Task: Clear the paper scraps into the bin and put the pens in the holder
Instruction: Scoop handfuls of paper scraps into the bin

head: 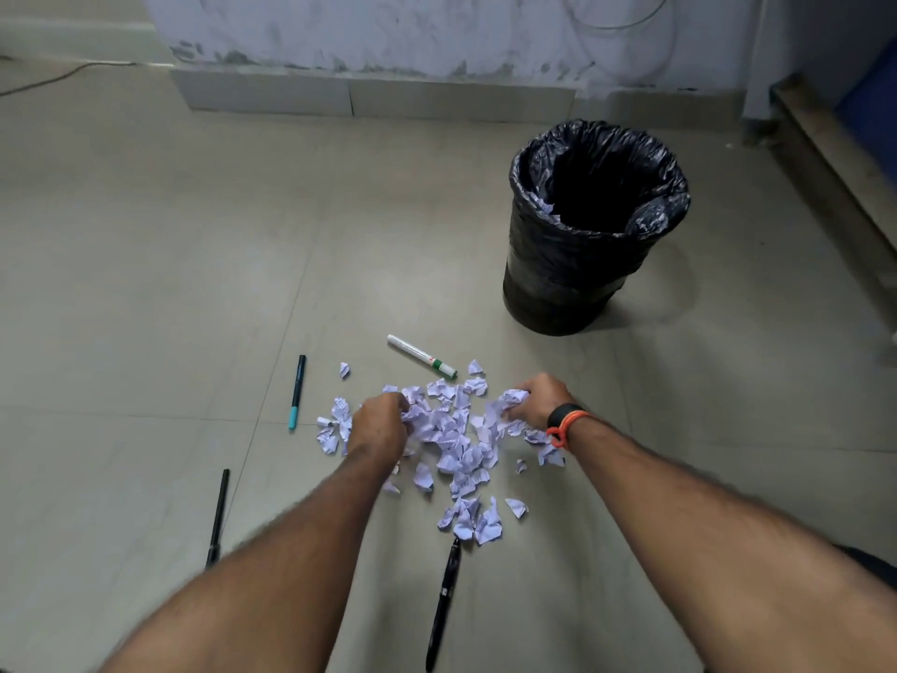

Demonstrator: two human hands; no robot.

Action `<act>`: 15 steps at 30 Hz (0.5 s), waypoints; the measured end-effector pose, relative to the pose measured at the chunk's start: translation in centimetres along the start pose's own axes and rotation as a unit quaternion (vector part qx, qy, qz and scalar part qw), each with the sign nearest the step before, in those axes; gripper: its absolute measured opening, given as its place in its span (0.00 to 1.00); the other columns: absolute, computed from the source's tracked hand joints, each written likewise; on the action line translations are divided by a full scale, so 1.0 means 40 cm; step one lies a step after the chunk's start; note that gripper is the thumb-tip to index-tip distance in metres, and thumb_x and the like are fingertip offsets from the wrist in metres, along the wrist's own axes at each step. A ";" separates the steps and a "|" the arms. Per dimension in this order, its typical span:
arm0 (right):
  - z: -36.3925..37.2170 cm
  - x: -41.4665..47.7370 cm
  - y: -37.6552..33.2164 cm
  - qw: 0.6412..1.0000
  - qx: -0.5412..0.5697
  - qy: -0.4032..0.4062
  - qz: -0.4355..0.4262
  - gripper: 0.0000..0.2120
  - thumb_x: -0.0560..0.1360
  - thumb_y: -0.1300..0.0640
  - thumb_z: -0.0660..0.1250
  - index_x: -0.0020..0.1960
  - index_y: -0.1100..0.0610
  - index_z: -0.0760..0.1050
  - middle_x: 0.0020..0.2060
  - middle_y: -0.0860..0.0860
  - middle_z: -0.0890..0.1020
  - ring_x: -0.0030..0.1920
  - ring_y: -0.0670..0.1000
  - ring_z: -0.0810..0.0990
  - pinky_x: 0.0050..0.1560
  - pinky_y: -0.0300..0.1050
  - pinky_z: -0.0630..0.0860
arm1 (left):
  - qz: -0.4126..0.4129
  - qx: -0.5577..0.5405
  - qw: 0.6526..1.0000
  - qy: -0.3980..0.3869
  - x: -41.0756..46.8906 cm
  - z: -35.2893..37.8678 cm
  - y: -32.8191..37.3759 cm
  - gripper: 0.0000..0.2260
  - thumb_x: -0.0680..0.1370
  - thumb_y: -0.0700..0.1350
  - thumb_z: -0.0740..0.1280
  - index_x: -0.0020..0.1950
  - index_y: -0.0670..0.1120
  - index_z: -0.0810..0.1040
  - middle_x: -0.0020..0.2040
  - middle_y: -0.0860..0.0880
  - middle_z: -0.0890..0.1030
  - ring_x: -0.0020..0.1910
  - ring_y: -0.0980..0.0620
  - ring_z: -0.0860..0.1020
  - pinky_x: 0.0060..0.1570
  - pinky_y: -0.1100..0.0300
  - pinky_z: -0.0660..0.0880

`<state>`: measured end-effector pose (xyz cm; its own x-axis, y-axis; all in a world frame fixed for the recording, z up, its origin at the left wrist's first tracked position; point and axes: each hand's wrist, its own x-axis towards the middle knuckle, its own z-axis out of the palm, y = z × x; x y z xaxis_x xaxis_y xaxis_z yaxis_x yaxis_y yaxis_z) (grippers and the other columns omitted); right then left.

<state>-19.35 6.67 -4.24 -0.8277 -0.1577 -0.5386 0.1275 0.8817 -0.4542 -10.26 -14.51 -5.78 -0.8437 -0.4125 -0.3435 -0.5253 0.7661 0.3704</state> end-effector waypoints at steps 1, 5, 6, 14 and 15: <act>-0.019 0.001 -0.012 1.000 0.015 -0.011 0.000 0.15 0.66 0.58 0.78 0.52 0.60 0.83 0.44 0.54 0.85 0.45 0.52 0.81 0.44 0.40 0.74 | 0.001 0.006 1.000 -0.010 0.007 -0.026 0.005 0.15 0.74 0.42 0.71 0.61 0.47 0.79 0.58 0.43 0.81 0.57 0.42 0.79 0.52 0.57 0.74; -0.081 -0.003 -0.077 0.994 0.082 -0.067 -0.003 0.18 0.66 0.60 0.79 0.53 0.59 0.79 0.40 0.52 0.80 0.37 0.49 0.78 0.31 0.36 0.75 | 0.019 0.026 0.998 -0.053 0.028 -0.144 0.044 0.18 0.71 0.44 0.75 0.60 0.47 0.80 0.58 0.45 0.82 0.57 0.45 0.79 0.53 0.59 0.73; -0.093 -0.006 -0.096 0.990 0.113 -0.089 -0.003 0.16 0.66 0.62 0.79 0.52 0.58 0.78 0.38 0.53 0.80 0.35 0.49 0.78 0.30 0.36 0.78 | 0.025 0.023 0.997 -0.074 0.032 -0.169 0.058 0.19 0.70 0.44 0.76 0.60 0.46 0.80 0.57 0.45 0.82 0.55 0.46 0.80 0.53 0.60 0.74; -0.228 -0.002 -0.195 0.945 0.315 -0.050 -0.076 0.07 0.68 0.67 0.76 0.35 0.62 0.79 0.32 0.54 0.81 0.31 0.48 0.81 0.39 0.38 0.82 | 0.085 -0.109 0.965 -0.223 0.107 -0.385 0.197 0.14 0.71 0.35 0.74 0.57 0.37 0.80 0.43 0.43 0.82 0.41 0.48 0.82 0.47 0.57 0.82; -0.250 -0.008 -0.201 0.933 0.349 -0.050 -0.078 0.04 0.67 0.68 0.76 0.40 0.66 0.80 0.36 0.58 0.82 0.35 0.52 0.83 0.47 0.48 0.83 | 0.089 -0.140 0.959 -0.229 0.111 -0.408 0.223 0.14 0.72 0.35 0.74 0.56 0.37 0.80 0.45 0.42 0.82 0.43 0.47 0.82 0.51 0.55 0.82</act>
<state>-25.60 4.08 6.68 -0.8157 -0.3310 -0.4743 0.3627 0.3462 -0.8652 -20.49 -17.58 10.09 -0.8200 0.0215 -0.5720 -0.4401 0.6153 0.6540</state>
